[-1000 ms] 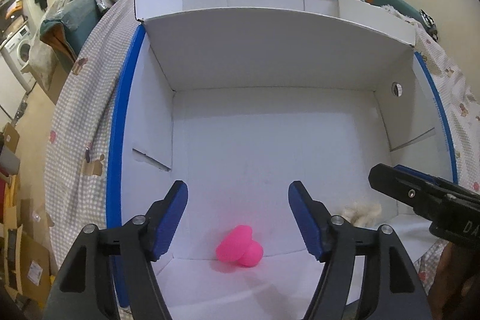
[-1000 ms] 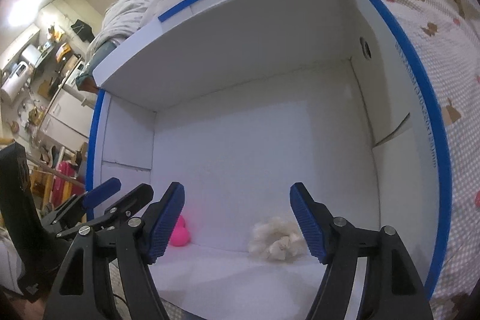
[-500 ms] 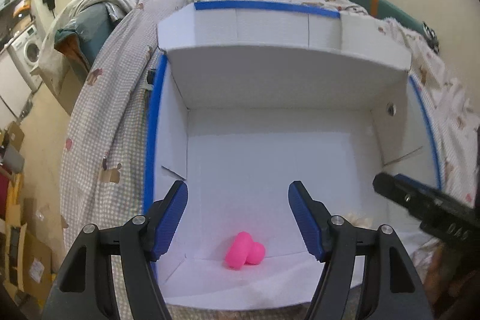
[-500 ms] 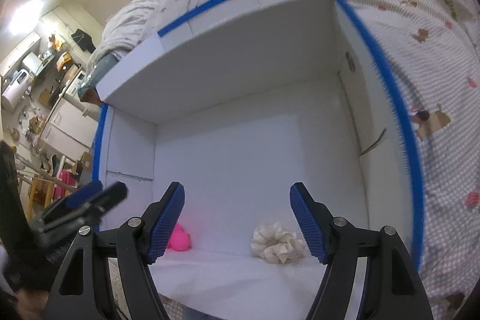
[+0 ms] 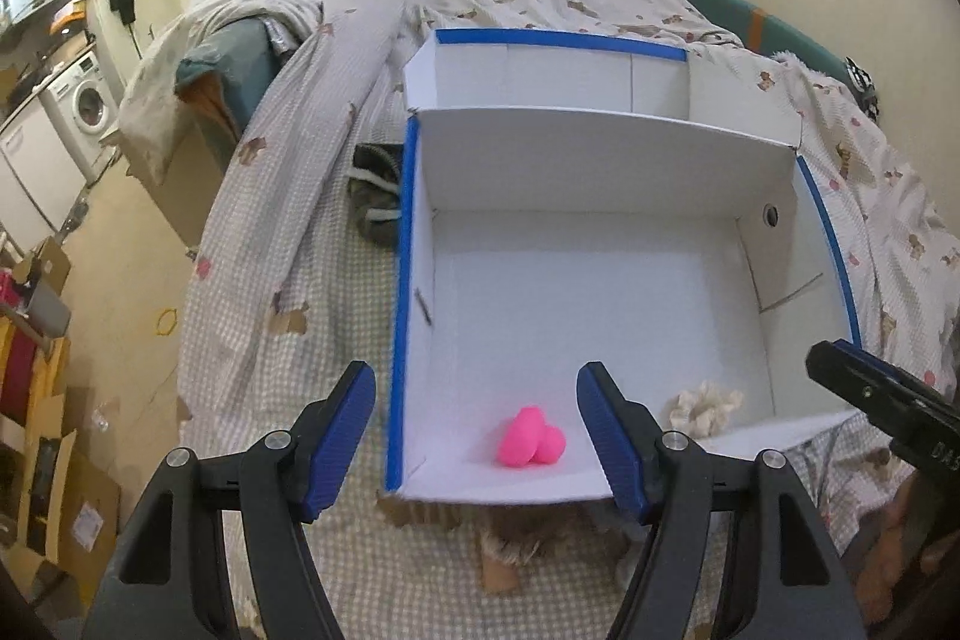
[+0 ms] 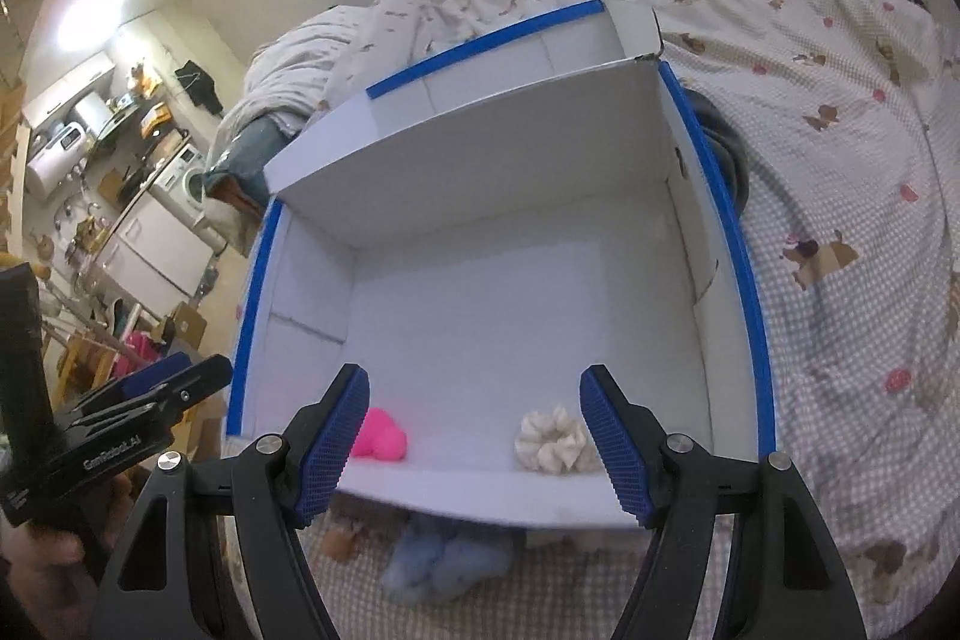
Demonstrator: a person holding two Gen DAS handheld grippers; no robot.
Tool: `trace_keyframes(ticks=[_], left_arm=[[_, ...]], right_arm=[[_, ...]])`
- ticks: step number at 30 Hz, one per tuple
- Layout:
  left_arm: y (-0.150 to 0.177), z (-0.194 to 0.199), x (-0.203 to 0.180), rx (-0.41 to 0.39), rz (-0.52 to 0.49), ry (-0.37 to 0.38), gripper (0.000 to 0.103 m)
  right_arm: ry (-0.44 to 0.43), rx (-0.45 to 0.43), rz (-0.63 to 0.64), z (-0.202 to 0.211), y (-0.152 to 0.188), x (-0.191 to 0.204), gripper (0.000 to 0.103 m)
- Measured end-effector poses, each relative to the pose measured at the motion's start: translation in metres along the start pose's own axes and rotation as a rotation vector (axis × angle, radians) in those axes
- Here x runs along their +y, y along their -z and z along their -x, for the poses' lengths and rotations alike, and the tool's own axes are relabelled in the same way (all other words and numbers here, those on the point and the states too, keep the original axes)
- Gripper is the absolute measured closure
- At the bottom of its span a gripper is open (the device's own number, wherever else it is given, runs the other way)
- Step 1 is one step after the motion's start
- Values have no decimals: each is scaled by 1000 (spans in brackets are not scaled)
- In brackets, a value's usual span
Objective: Organize soft objects
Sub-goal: 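Grasp the tan foam tube with the left tool while the right tool grasps the blue plush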
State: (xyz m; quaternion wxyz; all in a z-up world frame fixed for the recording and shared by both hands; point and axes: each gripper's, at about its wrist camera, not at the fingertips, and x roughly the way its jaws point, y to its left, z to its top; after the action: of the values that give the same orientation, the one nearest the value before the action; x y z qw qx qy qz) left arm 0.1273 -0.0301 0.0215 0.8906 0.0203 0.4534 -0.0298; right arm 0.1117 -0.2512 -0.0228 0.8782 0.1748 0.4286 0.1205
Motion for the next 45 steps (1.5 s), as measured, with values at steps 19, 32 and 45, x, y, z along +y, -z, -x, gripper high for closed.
trace_keyframes(ticks=[19,32,45], left_arm=[[59,3,43,37,115,-33,36],[73,-13,74,136,229,-54,36],[81,-33,61,209,189,-47,36]], right_arm=[[-61,79,-50,19,50,-13,26],[-65,339,9,-43,77,9,26],[-3,481,125,-89,95,36,47]])
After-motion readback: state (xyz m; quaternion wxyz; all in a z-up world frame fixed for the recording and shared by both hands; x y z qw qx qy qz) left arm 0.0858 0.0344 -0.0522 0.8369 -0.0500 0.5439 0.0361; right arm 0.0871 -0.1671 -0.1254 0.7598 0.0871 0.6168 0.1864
